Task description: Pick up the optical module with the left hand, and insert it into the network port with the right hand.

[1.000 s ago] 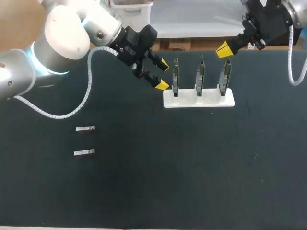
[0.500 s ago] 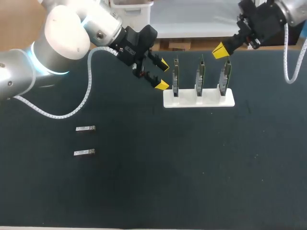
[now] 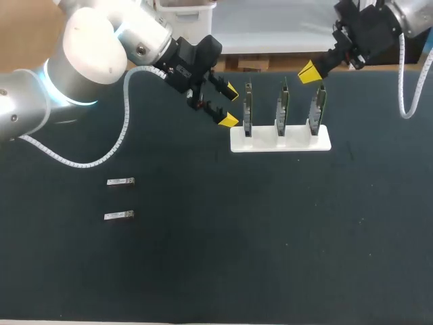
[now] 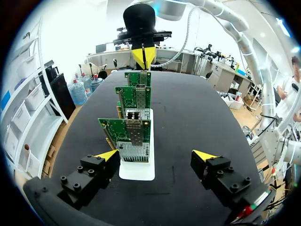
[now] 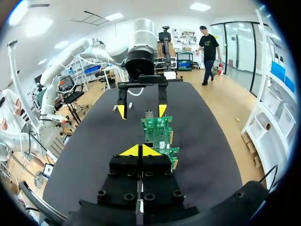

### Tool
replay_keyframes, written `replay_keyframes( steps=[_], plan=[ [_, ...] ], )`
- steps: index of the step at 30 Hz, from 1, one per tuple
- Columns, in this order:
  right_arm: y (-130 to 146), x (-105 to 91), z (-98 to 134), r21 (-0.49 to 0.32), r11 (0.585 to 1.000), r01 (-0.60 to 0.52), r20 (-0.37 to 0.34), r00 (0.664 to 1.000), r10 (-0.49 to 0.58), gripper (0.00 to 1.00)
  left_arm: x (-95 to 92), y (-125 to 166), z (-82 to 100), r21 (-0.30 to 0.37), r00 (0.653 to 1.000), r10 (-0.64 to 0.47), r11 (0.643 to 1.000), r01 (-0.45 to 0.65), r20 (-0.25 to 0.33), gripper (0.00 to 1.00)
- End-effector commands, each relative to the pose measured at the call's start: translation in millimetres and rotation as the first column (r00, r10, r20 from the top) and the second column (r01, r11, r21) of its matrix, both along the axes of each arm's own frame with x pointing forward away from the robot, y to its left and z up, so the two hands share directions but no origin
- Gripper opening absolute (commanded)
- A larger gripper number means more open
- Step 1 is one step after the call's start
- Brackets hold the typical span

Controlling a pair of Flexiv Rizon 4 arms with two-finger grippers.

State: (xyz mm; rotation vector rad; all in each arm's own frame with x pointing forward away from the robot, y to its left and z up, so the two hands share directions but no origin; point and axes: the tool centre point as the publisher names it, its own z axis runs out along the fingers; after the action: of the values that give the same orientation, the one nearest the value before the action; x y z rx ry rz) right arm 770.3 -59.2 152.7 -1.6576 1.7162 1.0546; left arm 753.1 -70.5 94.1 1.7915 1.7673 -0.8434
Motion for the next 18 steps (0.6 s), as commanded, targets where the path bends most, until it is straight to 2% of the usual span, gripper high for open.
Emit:
replay_keyframes(
  steps=[1, 13, 14, 15, 18],
  plan=[
    [-0.7, 3.1, -2.0, 0.002, 1.0, 0.002, -0.007, 1.0, -0.002, 0.0, 0.7, 0.0, -0.1, 0.001, 1.0, -0.001, 1.0, 0.001, 0.0, 1.0],
    [-0.8, 4.4, -1.8, -0.001, 1.0, 0.021, 0.006, 1.0, -0.021, 0.0, 0.7, 0.0, -0.1, 0.001, 1.0, -0.001, 1.0, 0.001, 0.0, 1.0],
    [-0.5, 4.1, -1.8, -0.008, 0.999, 0.038, 0.009, 0.999, -0.038, 0.28, 0.7, 0.0, -0.1, 0.001, 1.0, -0.001, 1.0, 0.001, 0.0, 1.0],
    [-0.5, 4.1, -1.8, -0.008, 0.999, 0.038, 0.009, 0.999, -0.038, 1.0, 0.7, 0.0, -0.1, 0.001, 1.0, -0.001, 1.0, 0.001, 0.0, 1.0],
    [-0.5, 4.1, -1.8, -0.008, 0.999, 0.038, 0.009, 0.999, -0.038, 1.0, 0.7, 0.0, -0.1, 0.001, 1.0, -0.001, 1.0, 0.001, 0.0, 1.0]
  ],
)
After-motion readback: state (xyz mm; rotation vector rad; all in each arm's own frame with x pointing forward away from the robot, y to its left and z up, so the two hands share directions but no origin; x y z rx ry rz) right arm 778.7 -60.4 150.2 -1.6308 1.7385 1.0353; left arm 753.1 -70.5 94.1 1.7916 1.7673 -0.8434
